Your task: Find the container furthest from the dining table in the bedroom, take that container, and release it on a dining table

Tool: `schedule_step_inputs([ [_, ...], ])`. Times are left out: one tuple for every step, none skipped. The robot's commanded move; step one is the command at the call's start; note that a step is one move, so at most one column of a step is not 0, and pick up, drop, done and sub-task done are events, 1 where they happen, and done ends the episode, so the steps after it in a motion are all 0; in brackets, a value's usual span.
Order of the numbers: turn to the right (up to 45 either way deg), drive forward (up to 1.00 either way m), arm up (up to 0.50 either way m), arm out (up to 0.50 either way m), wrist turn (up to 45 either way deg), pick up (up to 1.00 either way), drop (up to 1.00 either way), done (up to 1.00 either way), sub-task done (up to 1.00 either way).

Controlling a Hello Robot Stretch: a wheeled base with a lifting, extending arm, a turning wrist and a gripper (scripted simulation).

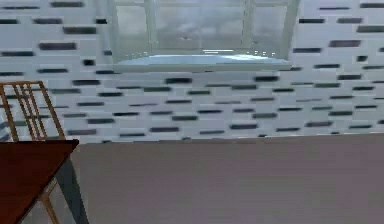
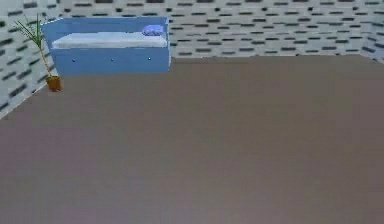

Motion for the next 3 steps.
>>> schedule_step_inputs([
  [0.0, 0.15, 0.00, 0.00, 0.0, 0.00, 0.00, 0.00, 0.00],
  [-45.0, 0.00, 0.00, 0.00, 0.0, 0.00, 0.00, 0.00, 0.00],
  [-45.0, 0.00, 0.00, 0.00, 0.0, 0.00, 0.00, 0.00, 0.00],
])
